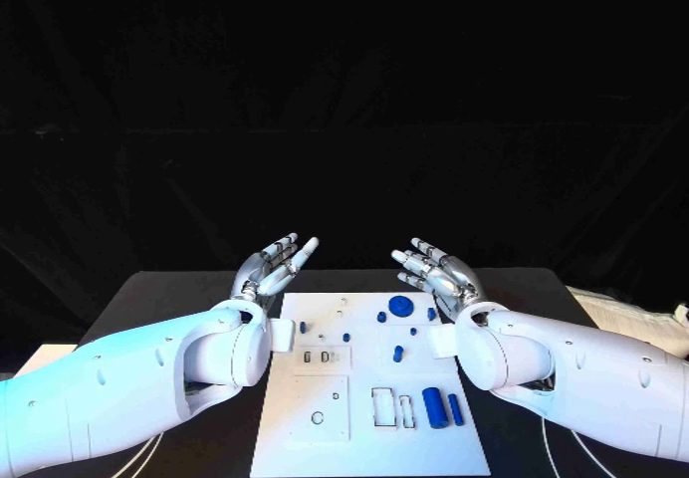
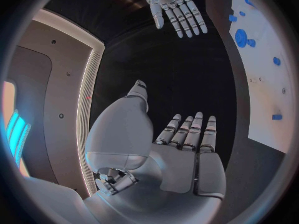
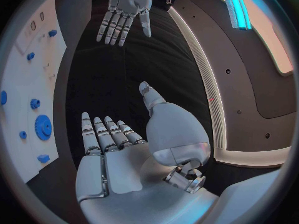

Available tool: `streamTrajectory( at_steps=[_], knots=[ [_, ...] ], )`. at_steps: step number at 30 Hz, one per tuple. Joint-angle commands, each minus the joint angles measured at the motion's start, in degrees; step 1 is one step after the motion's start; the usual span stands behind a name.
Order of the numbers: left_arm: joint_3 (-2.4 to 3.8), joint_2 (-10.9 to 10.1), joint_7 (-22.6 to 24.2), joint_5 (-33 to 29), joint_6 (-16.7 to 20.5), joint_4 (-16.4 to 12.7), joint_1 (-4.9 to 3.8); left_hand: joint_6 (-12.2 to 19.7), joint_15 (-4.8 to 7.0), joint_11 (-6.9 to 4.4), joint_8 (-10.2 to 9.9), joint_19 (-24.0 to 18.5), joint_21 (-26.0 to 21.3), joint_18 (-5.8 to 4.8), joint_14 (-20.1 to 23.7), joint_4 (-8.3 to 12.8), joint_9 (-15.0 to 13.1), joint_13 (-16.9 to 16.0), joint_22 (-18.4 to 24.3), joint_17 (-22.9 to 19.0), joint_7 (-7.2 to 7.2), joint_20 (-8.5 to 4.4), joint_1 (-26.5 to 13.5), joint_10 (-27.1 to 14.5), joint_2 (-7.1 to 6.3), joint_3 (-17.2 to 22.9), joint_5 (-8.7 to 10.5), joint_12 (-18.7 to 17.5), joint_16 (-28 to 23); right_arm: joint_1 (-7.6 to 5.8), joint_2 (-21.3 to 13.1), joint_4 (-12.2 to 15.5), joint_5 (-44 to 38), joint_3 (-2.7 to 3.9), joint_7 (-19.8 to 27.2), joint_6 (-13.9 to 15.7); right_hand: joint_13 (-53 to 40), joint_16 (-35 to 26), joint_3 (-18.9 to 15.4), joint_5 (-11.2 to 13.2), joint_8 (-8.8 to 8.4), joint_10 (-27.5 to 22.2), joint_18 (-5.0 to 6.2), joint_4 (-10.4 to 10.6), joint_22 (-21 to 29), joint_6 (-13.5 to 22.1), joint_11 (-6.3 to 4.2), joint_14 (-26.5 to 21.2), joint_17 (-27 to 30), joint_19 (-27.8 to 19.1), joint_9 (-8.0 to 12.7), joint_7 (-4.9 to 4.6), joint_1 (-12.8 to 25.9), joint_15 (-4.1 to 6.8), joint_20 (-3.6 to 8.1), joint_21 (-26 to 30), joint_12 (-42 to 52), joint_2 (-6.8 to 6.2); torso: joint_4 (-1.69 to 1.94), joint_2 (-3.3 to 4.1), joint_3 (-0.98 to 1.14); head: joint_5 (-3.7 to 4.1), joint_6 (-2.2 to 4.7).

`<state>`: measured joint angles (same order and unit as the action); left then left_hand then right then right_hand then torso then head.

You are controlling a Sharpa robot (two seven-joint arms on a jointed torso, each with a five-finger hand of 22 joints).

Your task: Assemble the parts on the task board

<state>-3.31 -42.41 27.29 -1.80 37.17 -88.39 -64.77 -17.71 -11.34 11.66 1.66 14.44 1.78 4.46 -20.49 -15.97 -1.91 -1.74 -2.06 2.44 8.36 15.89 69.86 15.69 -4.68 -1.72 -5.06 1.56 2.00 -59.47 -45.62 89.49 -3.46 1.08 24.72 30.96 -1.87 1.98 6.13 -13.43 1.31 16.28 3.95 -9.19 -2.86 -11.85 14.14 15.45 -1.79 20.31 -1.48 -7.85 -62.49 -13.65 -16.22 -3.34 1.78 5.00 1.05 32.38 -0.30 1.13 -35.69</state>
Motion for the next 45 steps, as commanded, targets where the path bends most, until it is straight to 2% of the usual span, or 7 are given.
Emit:
streamTrajectory(
  at_steps=[1,9,10,16,25,33,45],
  knots=[
    [0.05,0.1,-0.2,-0.4,-3.0,0.0,-0.09,-1.2,-0.48,0.49,0.4,0.7,0.5,1.22,-1.2,-0.8,-0.2,-0.1,-0.2,0.1,5.42,0.88,2.7,0.7,0.03,0.0,-0.38,0.3,0.4,0.13,-0.1,0.0,-4.8,0.18,-3.5,-11.3,-0.8,2.2,0.8,-0.5,1.02,9.6,2.43,-2.4,-1.5,-6.0,1.07,13.1,-1.0,10.1,-0.7,-8.91,-4.8,-0.52,-0.50,-3.1,1.4,0.86,0.01,0.03,0.00,0.01,0.00],
    [0.05,0.1,-0.2,-0.4,-3.0,0.0,-0.09,-6.1,-2.09,1.52,1.1,8.8,2.7,2.64,-11.2,-0.1,-0.6,-0.6,-1.4,1.4,6.26,0.87,5.5,5.9,2.13,0.6,-0.15,0.8,2.6,0.25,-0.3,-0.1,-6.1,0.37,-4.7,-15.0,-1.9,5.2,2.3,1.9,4.13,33.6,5.84,-6.5,-2.5,-26.6,-1.75,34.4,-2.0,21.1,-2.3,-6.75,-10.0,2.73,-0.38,-7.3,4.5,0.90,0.01,0.03,0.00,0.01,0.00],
    [0.04,-1.5,0.2,-1.3,-5.9,0.6,-0.07,-8.7,-2.12,1.67,1.5,13.6,4.0,2.86,-15.6,0.4,-0.9,-0.8,-2.1,1.9,6.24,0.89,6.4,8.4,2.56,0.6,-0.12,1.1,3.8,0.21,-1.0,-3.5,-16.8,0.81,-2.1,-15.1,-1.9,5.4,2.5,2.1,4.49,35.3,6.29,-6.9,-2.6,-29.5,-2.18,36.1,-2.0,22.3,-2.4,-6.43,-10.5,3.22,-0.33,-7.8,4.6,0.79,-0.06,0.39,-0.13,0.43,-0.85],
    [0.05,-3.4,0.7,-1.4,-7.3,-1.1,-0.08,-24.8,0.89,0.73,4.1,29.3,9.3,5.38,-30.4,3.8,-2.0,-2.4,-4.2,3.6,5.87,0.36,10.6,32.4,4.27,0.8,-0.06,5.9,9.2,-0.08,-1.8,-4.2,-26.5,2.01,-2.6,-12.5,-1.7,6.5,4.9,1.8,5.79,43.3,6.69,-7.4,-3.2,-41.2,-4.29,44.8,-2.1,29.4,-2.7,-4.90,-12.2,6.01,1.83,-10.9,4.8,-0.78,-0.05,2.46,-0.42,0.89,-0.11],
    [0.24,-5.7,-1.0,1.5,-9.9,-4.3,-0.14,-36.2,4.51,-2.25,6.0,40.3,12.4,6.16,-41.6,7.4,-2.2,-2.5,-4.9,6.6,3.89,-2.53,12.0,42.5,4.34,2.1,-0.04,7.8,11.9,-1.64,-3.3,-5.1,-41.9,2.99,-6.7,-9.7,-1.8,7.8,8.5,-0.2,6.12,51.1,6.70,-7.3,-4.5,-46.9,-6.87,54.6,-2.9,36.9,-2.8,-3.21,-11.5,9.29,5.61,-15.2,4.0,-2.95,0.60,4.63,-0.55,1.52,0.06],
    [1.36,-8.0,-1.6,1.6,-12.1,-8.7,-0.21,-38.0,5.92,-3.27,5.4,44.5,12.8,6.09,-45.9,8.4,-2.0,-2.5,-4.9,9.0,3.11,-4.01,12.0,45.6,4.39,2.6,-0.04,7.0,12.3,-2.54,-3.4,-6.0,-66.6,4.32,-15.3,-8.7,-2.0,11.1,8.0,-1.1,5.42,57.4,6.36,-7.1,-11.4,-50.4,-9.46,65.5,-5.9,45.5,-2.7,-1.18,-13.0,13.20,10.47,-28.0,3.2,-5.20,1.40,7.07,-1.34,3.01,0.50],
    [1.69,-9.2,-1.6,-3.4,-15.9,-12.0,-0.26,-37.9,5.82,-3.13,4.9,44.8,12.4,6.00,-45.8,8.6,-1.9,-2.3,-4.7,9.5,3.25,-4.04,11.7,45.4,4.51,2.6,-0.02,6.3,11.8,-3.15,-2.1,-5.4,-89.0,5.03,-28.4,-13.5,-1.7,29.0,10.4,-1.8,2.53,53.7,6.41,-5.9,-19.4,-50.8,-9.97,71.2,-16.8,50.0,-2.6,-0.61,-8.3,14.64,11.92,-41.4,1.7,-7.87,2.67,9.32,-1.81,4.36,0.96]
  ],
)
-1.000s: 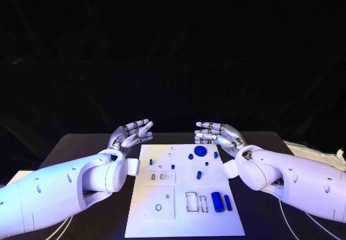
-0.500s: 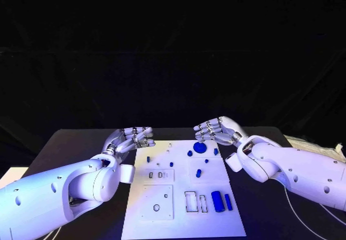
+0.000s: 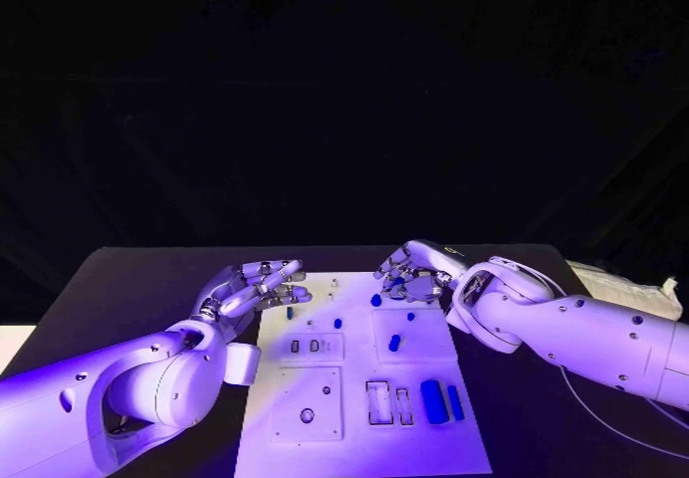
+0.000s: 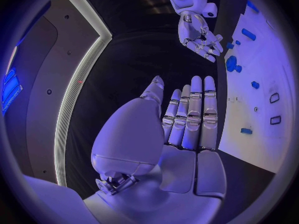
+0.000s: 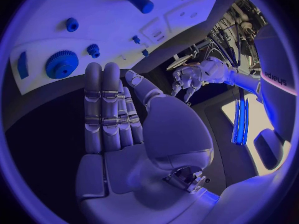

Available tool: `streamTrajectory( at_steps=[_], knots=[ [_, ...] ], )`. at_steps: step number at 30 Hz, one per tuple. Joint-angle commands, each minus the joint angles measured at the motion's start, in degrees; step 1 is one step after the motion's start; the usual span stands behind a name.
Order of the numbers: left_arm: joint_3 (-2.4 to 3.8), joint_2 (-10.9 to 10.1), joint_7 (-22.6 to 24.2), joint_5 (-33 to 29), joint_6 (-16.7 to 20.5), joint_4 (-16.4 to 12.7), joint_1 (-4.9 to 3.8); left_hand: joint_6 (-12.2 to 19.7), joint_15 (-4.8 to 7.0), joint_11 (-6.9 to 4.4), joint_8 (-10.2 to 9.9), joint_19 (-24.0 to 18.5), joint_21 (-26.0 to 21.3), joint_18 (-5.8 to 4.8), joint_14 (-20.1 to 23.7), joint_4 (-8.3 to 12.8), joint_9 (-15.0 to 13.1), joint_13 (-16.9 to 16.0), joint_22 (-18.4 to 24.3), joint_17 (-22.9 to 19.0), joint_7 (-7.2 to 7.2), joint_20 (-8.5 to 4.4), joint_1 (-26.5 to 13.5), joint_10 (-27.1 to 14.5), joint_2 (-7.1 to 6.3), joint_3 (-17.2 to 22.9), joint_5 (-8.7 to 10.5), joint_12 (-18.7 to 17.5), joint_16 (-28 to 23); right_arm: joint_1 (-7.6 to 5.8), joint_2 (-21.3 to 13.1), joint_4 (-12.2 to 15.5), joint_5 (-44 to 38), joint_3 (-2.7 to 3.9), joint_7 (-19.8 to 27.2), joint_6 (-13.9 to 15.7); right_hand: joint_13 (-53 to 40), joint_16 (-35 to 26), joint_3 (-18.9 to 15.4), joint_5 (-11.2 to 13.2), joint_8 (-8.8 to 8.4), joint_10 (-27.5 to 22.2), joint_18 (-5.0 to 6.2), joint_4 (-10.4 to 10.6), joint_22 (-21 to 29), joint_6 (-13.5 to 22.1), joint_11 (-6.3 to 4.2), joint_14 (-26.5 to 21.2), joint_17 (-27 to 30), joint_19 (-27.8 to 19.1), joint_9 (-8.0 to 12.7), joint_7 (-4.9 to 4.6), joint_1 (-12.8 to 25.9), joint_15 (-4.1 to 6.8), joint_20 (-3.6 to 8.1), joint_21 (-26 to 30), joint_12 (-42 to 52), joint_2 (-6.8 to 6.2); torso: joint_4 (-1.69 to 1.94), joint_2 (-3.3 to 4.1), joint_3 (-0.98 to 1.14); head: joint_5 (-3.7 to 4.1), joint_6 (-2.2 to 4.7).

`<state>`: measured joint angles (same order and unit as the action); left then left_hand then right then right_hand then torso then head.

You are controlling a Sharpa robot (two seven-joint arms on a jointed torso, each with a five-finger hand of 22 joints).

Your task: Assemble the parts on the task board

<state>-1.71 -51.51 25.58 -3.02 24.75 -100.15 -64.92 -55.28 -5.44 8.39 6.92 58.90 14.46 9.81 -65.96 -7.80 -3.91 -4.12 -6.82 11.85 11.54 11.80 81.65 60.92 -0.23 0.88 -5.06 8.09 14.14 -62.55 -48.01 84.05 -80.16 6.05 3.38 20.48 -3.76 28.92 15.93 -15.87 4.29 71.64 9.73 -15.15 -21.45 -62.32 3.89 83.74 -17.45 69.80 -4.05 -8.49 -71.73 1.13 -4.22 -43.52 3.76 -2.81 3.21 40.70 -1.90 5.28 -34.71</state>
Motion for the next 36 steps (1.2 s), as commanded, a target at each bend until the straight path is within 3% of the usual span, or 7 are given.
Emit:
streamTrajectory(
  at_steps=[1,3,9,22,36],
  knots=[
    [0.10,-0.1,0.2,-2.2,-3.5,-0.2,-0.13,-0.3,-0.11,0.18,-0.5,0.3,-0.3,0.64,-0.4,0.4,0.1,0.1,0.1,0.1,0.11,0.06,-0.2,0.1,0.03,0.0,-0.02,-0.4,-0.4,-0.09,0.5,0.0,-12.9,0.08,-7.5,-3.3,0.2,3.2,0.7,1.3,-0.56,-2.4,0.59,0.2,-1.4,-0.2,0.43,2.9,-1.8,0.6,0.0,0.14,1.1,-0.16,-0.14,-2.0,-0.3,-0.19,0.60,1.14,-0.22,0.20,-0.02],
    [0.11,-0.2,0.2,-2.3,-3.7,0.0,-0.13,-0.3,-0.11,0.18,-0.5,0.3,-0.3,0.64,-0.4,0.4,0.1,0.1,0.1,0.1,0.11,0.06,-0.2,0.1,0.03,0.0,-0.02,-0.4,-0.4,-0.11,0.7,-0.1,-13.9,0.10,-8.3,-3.7,0.0,8.8,1.8,2.4,-0.57,-3.2,-0.48,0.8,-10.7,0.2,0.44,2.6,-4.9,2.8,0.0,0.27,1.4,-0.25,-0.27,-9.8,-0.1,-0.33,0.75,1.42,-0.26,0.43,0.03],
    [0.12,-0.5,0.4,-2.4,-4.3,0.2,-0.14,-0.3,-0.17,0.23,-0.6,0.4,-0.5,0.62,-0.2,0.5,0.1,0.1,0.2,0.3,0.12,0.09,-0.3,0.0,-0.02,-0.1,-0.02,-0.6,-0.6,-0.24,0.9,0.0,-15.8,0.12,-10.3,-4.6,0.0,17.8,3.0,2.9,-0.56,-3.7,-1.91,1.9,-22.4,0.2,0.60,1.9,-12.5,4.7,-0.1,0.17,1.8,-0.37,-0.54,-19.4,-0.2,-1.43,0.94,2.10,-0.40,0.62,0.09],
    [0.16,-0.8,0.4,-2.4,-4.5,-0.5,-0.14,-0.2,-0.27,0.33,-0.9,0.4,-0.7,0.59,0.0,0.6,0.1,0.2,0.3,0.5,0.25,0.15,-0.4,-0.1,-0.04,-0.1,-0.03,-1.0,-1.0,-0.72,2.1,-0.8,-17.6,0.14,-12.3,-7.3,0.0,24.3,4.4,3.2,-0.50,-4.1,-2.56,3.2,-28.2,-0.1,0.77,1.2,-18.5,4.8,-0.2,0.16,1.3,-0.53,-0.87,-24.3,-0.2,-1.73,1.40,3.04,-0.46,0.57,0.59],
    [0.19,-0.9,0.1,-2.4,-4.5,-0.8,-0.14,-0.1,-0.33,0.44,-1.1,0.5,-0.9,0.58,0.0,0.8,0.1,0.2,0.4,0.7,0.38,0.19,-0.5,-0.2,-0.07,-0.1,-0.02,-1.3,-1.2,-0.86,3.2,-1.7,-17.9,0.14,-13.2,-9.8,0.1,27.8,5.4,3.4,-0.38,-3.8,-2.97,4.4,-31.4,-1.1,0.69,1.2,-22.0,5.3,-0.3,0.28,1.4,-0.54,-0.98,-26.8,-0.1,-1.41,1.44,3.58,-0.56,0.19,0.91]
  ],
)
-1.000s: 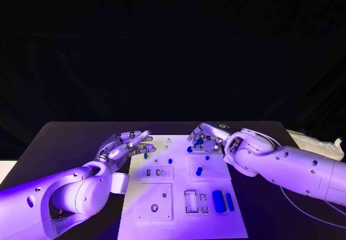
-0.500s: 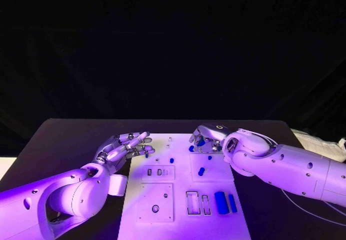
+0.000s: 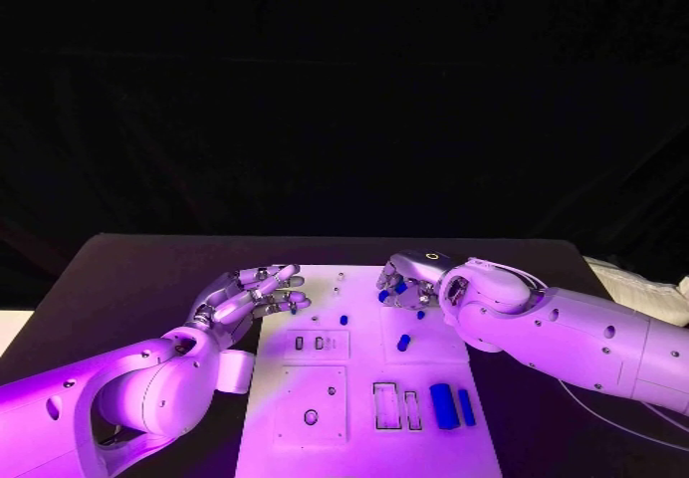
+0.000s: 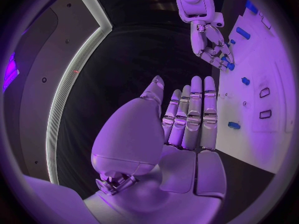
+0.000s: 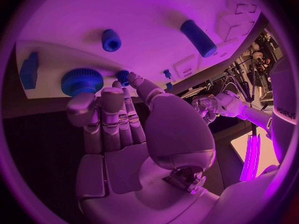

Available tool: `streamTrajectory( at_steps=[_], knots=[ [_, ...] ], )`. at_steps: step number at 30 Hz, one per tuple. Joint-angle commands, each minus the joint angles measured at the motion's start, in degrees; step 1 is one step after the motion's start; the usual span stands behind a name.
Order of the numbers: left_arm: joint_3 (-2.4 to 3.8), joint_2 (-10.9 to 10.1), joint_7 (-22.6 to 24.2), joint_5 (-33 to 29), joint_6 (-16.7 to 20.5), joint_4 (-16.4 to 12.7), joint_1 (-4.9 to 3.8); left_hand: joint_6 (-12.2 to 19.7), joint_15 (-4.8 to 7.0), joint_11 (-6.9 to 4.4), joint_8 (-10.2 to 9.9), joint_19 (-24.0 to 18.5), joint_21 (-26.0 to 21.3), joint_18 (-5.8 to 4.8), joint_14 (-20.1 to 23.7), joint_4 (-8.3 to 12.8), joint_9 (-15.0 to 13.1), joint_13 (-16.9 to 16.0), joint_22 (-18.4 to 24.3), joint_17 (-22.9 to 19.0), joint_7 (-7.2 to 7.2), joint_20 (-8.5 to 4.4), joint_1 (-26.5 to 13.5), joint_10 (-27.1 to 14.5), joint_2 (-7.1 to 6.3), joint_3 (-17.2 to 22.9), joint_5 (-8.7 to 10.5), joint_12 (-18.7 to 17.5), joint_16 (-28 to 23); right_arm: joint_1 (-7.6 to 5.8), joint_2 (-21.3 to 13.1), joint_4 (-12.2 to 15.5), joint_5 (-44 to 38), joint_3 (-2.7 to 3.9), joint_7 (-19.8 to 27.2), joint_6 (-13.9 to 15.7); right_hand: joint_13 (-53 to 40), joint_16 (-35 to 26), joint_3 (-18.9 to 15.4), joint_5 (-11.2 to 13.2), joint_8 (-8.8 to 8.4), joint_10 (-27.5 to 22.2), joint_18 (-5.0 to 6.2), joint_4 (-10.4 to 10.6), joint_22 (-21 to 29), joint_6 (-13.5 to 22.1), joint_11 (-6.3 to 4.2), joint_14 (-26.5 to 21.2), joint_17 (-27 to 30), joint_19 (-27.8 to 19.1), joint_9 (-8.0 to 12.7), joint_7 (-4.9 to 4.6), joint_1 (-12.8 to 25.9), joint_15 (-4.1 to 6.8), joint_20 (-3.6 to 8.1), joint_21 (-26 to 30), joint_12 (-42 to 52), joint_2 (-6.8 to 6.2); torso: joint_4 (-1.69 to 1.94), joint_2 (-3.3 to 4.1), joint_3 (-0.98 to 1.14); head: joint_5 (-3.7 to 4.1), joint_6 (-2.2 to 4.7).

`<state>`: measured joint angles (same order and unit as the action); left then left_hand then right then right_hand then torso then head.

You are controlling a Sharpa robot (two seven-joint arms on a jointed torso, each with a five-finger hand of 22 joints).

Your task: Assemble the parts on the task board

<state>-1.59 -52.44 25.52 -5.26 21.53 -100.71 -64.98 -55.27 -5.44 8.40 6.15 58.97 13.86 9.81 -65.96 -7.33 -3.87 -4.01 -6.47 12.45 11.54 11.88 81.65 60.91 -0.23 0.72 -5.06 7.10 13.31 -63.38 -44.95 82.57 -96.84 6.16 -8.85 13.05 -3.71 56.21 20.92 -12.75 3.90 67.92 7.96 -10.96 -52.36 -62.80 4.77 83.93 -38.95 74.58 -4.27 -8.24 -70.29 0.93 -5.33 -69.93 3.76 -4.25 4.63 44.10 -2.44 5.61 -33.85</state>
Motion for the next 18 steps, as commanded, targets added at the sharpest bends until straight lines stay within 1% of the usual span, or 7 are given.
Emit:
streamTrajectory(
  at_steps=[1,4,8,12,15,17,18],
  knots=[
    [0.06,0.0,0.1,-0.2,-1.3,-0.3,-0.08,0.0,-0.38,0.52,-0.5,0.5,-0.4,0.58,0.0,0.4,0.1,0.1,0.2,0.3,0.49,0.15,-0.6,-0.3,-0.08,0.0,-0.02,-0.4,-0.5,-0.04,0.2,-0.3,-1.1,0.03,-1.0,-2.5,0.0,0.8,0.4,0.4,0.03,0.0,-1.21,0.3,-0.6,-0.7,-0.21,1.0,-0.7,0.5,-0.1,0.05,-0.1,-0.33,0.13,-0.5,-0.1,0.07,0.03,0.20,-0.03,-0.08,0.02],
    [0.07,-0.1,0.1,-0.2,-1.3,-0.4,-0.08,0.1,-0.42,0.59,-0.6,0.5,-0.5,0.57,0.0,0.4,0.1,0.1,0.2,0.4,0.59,0.18,-0.6,-0.4,-0.07,0.0,-0.02,-0.6,-0.6,-0.04,0.4,-0.7,-1.1,0.03,-1.0,-2.8,0.0,1.7,0.7,0.5,0.05,0.2,-1.35,0.6,-1.6,-0.9,-0.27,1.0,-1.8,0.7,-0.1,0.11,-0.1,-0.30,0.14,-1.2,-0.1,0.25,0.08,0.28,-0.08,-0.05,0.06],
    [0.08,-0.1,0.0,-0.2,-1.4,-0.4,-0.09,0.2,-0.44,0.62,-0.7,0.5,-0.6,0.57,0.0,0.4,0.1,0.1,0.2,0.4,0.61,0.19,-0.7,-0.5,-0.06,0.0,-0.02,-0.6,-0.7,-0.04,0.7,-1.1,-1.0,0.02,-1.0,-3.0,0.0,3.1,1.3,0.7,0.10,0.6,-1.53,1.2,-2.9,-1.4,-0.38,1.1,-3.2,1.0,-0.2,0.23,-0.2,-0.23,0.16,-2.2,-0.1,0.55,0.14,0.41,-0.10,0.13,0.20],
    [0.09,-0.2,0.0,-0.2,-1.4,-0.5,-0.09,0.2,-0.45,0.63,-0.7,0.5,-0.6,0.57,0.0,0.5,0.1,0.1,0.2,0.4,0.62,0.20,-0.7,-0.5,-0.05,0.0,-0.02,-0.7,-0.7,-0.04,1.0,-1.4,-0.8,0.02,-1.0,-2.7,0.0,4.0,1.8,1.8,0.23,1.3,-1.57,2.1,-3.5,-2.1,-0.66,1.0,-3.8,0.9,-0.3,0.62,-0.1,-0.07,0.24,-2.7,0.0,1.05,0.17,0.48,-0.12,0.19,0.10],
    [0.10,-0.2,-0.1,-0.2,-1.3,-0.5,-0.10,0.2,-0.45,0.63,-0.7,0.5,-0.6,0.57,0.0,0.5,0.1,0.1,0.2,0.4,0.62,0.20,-0.7,-0.5,-0.04,0.0,-0.03,-0.7,-0.7,-0.04,1.1,-1.6,-0.7,0.02,-1.2,-2.1,-0.1,4.6,2.3,2.3,0.40,2.1,-1.65,2.8,-4.2,-2.8,-0.92,0.9,-4.4,0.9,-0.5,0.91,-0.1,0.10,0.35,-3.3,0.1,1.56,0.17,0.55,-0.14,0.19,0.22],
    [0.10,-0.2,-0.1,-0.2,-1.2,-0.6,-0.10,0.4,-0.50,0.75,-1.0,0.6,-0.7,0.58,0.0,0.6,0.1,0.1,0.3,0.7,0.76,0.24,-0.6,-0.8,0.09,0.1,-0.04,-0.9,-0.8,-0.04,1.1,-1.5,-0.7,0.02,-1.1,-1.4,-0.2,5.1,2.7,2.7,0.54,2.6,-1.70,3.2,-4.6,-3.2,-1.09,0.9,-4.8,1.0,-0.6,1.07,-0.3,0.23,0.44,-3.6,0.2,1.98,0.17,0.59,-0.13,0.27,0.30],
    [0.11,-0.2,-0.1,-0.2,-1.2,-0.6,-0.10,0.7,-0.54,0.84,-1.2,0.7,-0.8,0.58,-0.1,0.8,0.1,0.1,0.4,0.8,0.85,0.27,-0.6,-1.0,0.13,0.1,-0.04,-1.1,-0.9,-0.04,1.1,-1.5,-0.7,0.02,-1.0,-0.8,-0.2,5.3,3.0,3.0,0.61,2.9,-1.73,3.3,-4.8,-3.5,-1.19,0.9,-5.1,1.0,-0.6,1.16,-0.5,0.31,0.50,-3.7,0.2,2.17,0.17,0.60,-0.15,0.30,0.29]
  ],
)
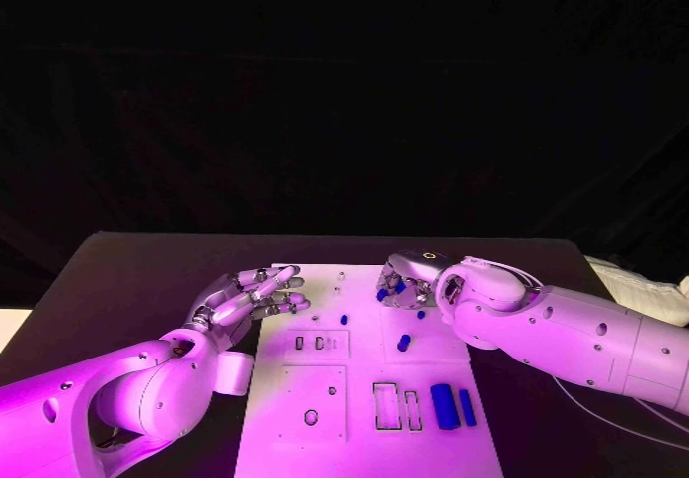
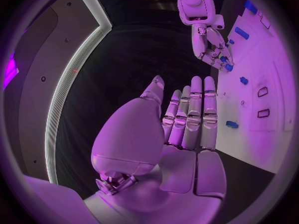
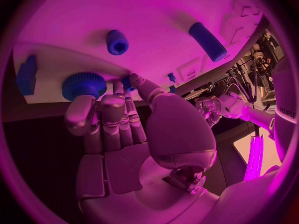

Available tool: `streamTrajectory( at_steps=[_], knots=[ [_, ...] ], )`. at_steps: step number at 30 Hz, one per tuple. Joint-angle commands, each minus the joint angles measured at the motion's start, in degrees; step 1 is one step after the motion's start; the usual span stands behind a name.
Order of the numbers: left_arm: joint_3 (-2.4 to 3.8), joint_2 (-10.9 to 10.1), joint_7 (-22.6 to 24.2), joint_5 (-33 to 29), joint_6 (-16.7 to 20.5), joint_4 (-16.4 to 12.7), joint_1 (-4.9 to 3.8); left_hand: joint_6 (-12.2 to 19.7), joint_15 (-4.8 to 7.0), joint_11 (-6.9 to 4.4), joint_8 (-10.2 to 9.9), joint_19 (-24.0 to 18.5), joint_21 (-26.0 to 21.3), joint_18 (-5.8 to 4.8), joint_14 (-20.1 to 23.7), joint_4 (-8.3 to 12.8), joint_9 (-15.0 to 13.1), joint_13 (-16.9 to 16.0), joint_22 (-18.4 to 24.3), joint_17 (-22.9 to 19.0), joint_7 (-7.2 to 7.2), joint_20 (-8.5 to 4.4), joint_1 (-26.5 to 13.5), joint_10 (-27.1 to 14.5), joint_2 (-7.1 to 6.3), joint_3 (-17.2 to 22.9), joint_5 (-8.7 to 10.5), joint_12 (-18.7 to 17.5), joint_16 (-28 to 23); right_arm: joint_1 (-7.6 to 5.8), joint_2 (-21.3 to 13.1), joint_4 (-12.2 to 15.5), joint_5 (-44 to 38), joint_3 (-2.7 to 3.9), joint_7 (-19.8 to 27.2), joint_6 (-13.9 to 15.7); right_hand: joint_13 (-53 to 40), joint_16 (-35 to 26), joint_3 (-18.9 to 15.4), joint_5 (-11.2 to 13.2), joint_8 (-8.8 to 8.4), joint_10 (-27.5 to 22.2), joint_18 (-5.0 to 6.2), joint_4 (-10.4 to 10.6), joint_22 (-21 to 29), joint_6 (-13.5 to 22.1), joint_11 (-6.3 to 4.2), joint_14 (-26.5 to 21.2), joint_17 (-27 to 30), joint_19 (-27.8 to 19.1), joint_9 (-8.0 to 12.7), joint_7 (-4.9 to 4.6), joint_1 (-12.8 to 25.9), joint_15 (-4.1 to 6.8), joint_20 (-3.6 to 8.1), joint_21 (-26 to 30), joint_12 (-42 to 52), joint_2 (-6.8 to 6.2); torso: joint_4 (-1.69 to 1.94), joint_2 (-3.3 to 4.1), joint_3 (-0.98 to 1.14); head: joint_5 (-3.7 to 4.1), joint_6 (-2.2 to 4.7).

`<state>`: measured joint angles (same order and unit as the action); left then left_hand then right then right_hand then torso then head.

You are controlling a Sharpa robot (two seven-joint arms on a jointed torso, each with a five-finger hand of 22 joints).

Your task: Assemble the parts on the task board

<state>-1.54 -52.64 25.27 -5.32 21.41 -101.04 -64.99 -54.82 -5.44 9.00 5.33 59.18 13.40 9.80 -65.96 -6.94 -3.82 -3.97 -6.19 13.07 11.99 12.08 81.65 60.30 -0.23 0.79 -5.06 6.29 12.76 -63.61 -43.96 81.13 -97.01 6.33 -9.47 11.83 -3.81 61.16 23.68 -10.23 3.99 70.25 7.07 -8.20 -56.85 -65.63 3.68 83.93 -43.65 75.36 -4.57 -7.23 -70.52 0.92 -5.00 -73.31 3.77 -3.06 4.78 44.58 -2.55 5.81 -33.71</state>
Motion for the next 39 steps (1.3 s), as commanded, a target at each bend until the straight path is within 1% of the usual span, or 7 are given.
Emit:
streamTrajectory(
  at_steps=[1,6,12,17,25,32,39],
  knots=[
    [0.07,0.0,0.1,-0.1,-1.0,-0.3,-0.09,0.4,-0.56,0.27,-0.5,0.5,-0.4,0.59,-0.1,0.5,0.1,0.1,0.1,0.3,0.44,0.07,-0.6,-0.5,0.17,0.1,-0.04,-0.4,-0.4,0.19,0.0,0.0,-0.5,-0.14,-0.2,1.1,-0.1,0.6,0.4,0.6,0.56,0.8,-0.88,0.7,-0.6,-0.8,-0.16,0.9,-0.6,0.3,-0.4,0.20,-0.3,0.35,0.23,-0.5,0.2,1.04,0.00,0.14,-0.04,0.09,0.13],
    [0.09,-0.1,0.0,-0.1,-1.0,-0.2,-0.09,0.5,-0.57,0.31,-0.7,0.6,-0.5,0.59,-0.1,0.7,0.1,0.1,0.2,0.5,0.50,0.09,-0.5,-0.7,0.26,0.1,-0.05,-0.5,-0.5,0.19,-0.3,1.0,0.3,-0.09,0.4,4.3,-0.2,1.2,0.8,0.9,0.78,1.8,-0.95,1.4,-1.1,-1.6,-0.39,0.8,-1.0,0.3,-0.7,0.41,-0.4,0.54,0.39,-1.0,0.2,0.97,0.07,0.19,-0.04,-0.02,0.17],
    [0.09,-0.2,-0.1,-0.1,-1.1,-0.1,-0.09,0.7,-0.58,0.34,-0.8,0.7,-0.6,0.60,-0.2,0.9,0.1,0.1,0.2,0.6,0.55,0.09,-0.4,-0.8,0.34,0.3,-0.06,-0.5,-0.6,0.19,-0.2,2.0,0.9,0.48,-0.6,7.2,-0.2,1.4,1.2,0.8,0.85,2.2,-0.97,1.9,-1.3,-1.9,-0.48,0.7,-1.2,0.3,-0.8,0.48,-0.4,0.61,0.48,-1.2,0.1,1.04,0.12,0.25,-0.09,0.31,0.30],
    [0.10,-0.2,-0.2,-0.1,-1.1,-0.1,-0.11,0.7,-0.58,0.36,-0.8,0.7,-0.7,0.60,-0.2,1.0,0.1,0.1,0.3,0.7,0.57,0.10,-0.2,-0.9,0.40,0.4,-0.07,-0.5,-0.7,-0.11,1.0,1.6,0.4,0.74,-2.0,9.0,-0.1,1.8,1.6,1.0,0.80,2.3,-1.03,2.1,-1.8,-2.0,-0.55,0.7,-1.5,0.3,-0.9,0.52,-0.8,0.64,0.53,-1.5,0.0,1.08,0.25,0.41,-0.13,0.29,0.34],
    [0.11,-0.2,0.3,-0.1,-0.8,-0.2,-0.17,0.7,-0.57,0.34,-0.9,0.8,-0.7,0.61,-0.2,1.2,0.0,0.1,0.3,0.8,0.54,0.09,-0.1,-0.9,0.49,0.5,-0.08,-0.5,-0.7,-0.91,4.2,-1.0,-0.4,0.79,-3.0,9.5,-0.1,2.0,1.9,1.3,0.69,2.2,-1.06,2.2,-1.9,-1.9,-0.50,0.7,-1.6,0.3,-1.0,0.44,-1.0,0.63,0.54,-1.6,-0.1,0.90,0.20,0.50,-0.13,0.27,0.38],
    [0.12,-0.2,0.3,-0.1,-0.9,-0.2,-0.22,0.6,-0.57,0.33,-0.8,0.8,-0.7,0.61,-0.2,1.3,0.0,0.1,0.3,0.9,0.53,0.09,-0.1,-0.9,0.52,0.5,-0.08,-0.5,-0.7,-1.17,6.9,-2.8,-1.4,0.76,-5.9,8.9,0.0,2.0,2.1,1.3,0.53,2.0,-1.07,2.4,-2.0,-1.7,-0.38,0.6,-1.6,0.2,-1.0,0.31,-1.1,0.55,0.51,-1.7,-0.2,0.79,0.47,0.59,-0.17,0.59,0.25],
    [0.13,-0.3,0.3,-0.1,-0.9,-0.3,-0.35,0.6,-0.57,0.33,-0.8,0.8,-0.8,0.61,-0.2,1.3,0.0,0.1,0.3,0.9,0.52,0.09,-0.1,-0.9,0.52,0.5,-0.07,-0.5,-0.8,-1.28,8.8,-4.2,-1.3,0.70,-6.6,8.3,0.0,2.0,2.2,1.2,0.46,1.9,-1.08,2.4,-2.1,-1.6,-0.35,0.6,-1.5,0.2,-1.0,0.27,-1.2,0.52,0.49,-1.8,-0.3,0.67,0.52,0.83,-0.19,0.23,0.33]
  ],
)
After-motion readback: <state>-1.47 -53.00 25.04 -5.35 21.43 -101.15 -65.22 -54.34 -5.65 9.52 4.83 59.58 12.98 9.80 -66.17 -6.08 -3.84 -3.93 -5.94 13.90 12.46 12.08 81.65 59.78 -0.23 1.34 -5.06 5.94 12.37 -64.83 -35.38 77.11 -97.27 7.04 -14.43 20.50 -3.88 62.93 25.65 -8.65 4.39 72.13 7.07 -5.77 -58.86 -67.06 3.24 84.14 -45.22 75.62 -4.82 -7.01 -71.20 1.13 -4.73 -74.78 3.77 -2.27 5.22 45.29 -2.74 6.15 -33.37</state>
